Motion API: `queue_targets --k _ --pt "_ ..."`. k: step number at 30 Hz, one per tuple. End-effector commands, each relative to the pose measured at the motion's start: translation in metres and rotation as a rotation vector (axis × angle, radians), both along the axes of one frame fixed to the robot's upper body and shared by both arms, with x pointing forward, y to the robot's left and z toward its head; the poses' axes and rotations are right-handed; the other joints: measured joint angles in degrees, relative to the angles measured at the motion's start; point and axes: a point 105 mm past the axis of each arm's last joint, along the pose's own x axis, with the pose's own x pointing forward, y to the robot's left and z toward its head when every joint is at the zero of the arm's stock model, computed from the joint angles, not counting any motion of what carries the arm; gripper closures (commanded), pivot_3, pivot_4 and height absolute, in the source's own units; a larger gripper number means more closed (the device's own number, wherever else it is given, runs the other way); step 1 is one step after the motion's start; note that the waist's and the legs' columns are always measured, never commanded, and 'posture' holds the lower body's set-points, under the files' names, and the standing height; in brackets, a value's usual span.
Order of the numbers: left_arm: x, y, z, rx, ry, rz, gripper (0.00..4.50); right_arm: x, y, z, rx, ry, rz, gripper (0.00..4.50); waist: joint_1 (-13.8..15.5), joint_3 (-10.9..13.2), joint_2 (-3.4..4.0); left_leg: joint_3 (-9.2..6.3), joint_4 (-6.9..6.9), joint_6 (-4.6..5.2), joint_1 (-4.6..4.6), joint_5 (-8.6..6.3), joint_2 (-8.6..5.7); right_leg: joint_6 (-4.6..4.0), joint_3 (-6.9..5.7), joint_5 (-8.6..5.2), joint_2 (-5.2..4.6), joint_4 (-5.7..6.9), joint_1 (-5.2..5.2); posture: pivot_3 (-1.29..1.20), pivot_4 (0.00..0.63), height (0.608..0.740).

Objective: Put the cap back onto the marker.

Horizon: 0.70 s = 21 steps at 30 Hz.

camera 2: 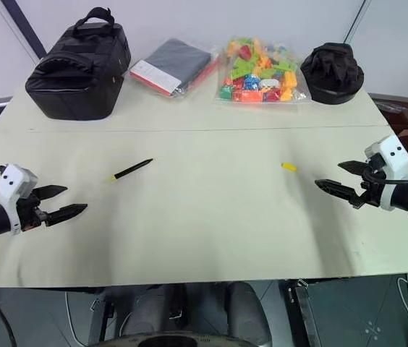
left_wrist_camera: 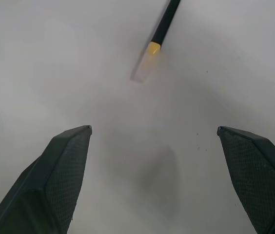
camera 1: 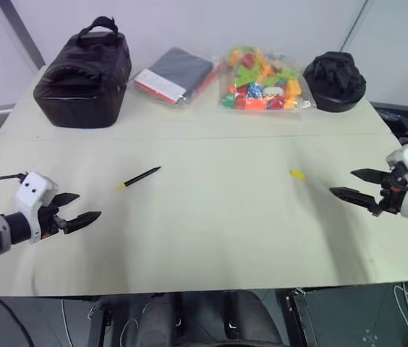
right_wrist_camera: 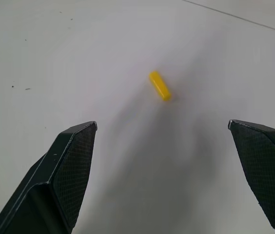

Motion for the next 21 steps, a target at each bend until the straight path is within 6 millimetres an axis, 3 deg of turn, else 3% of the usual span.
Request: queue_targets --k 1,21 --pt "0.0038 -0.0046 0.018 0.01 -0.086 -0.024 0.18 0.0025 0.0039 0.0066 -0.007 -0.037 0.013 0.02 -0.1 0.0 0.0 0.0 -0.04 -0.02 0.0 -0.01 -0.03 0.0 0.0 0.0 -0.04 -0.03 0.01 0.0 0.15 0.74" --pt "0.0122 -0.0083 0.0203 -0.008 -0.116 -0.027 0.18 0.0008 0.0111 0.0006 -0.002 -0.043 0.005 0.02 -0.1 0.0 0.03 0.12 -0.51 0.14 0.0 0.13 -0.22 -0.11 -0.17 -0.06 -0.21 -0.05 0.06 0.0 0.15 0.74"
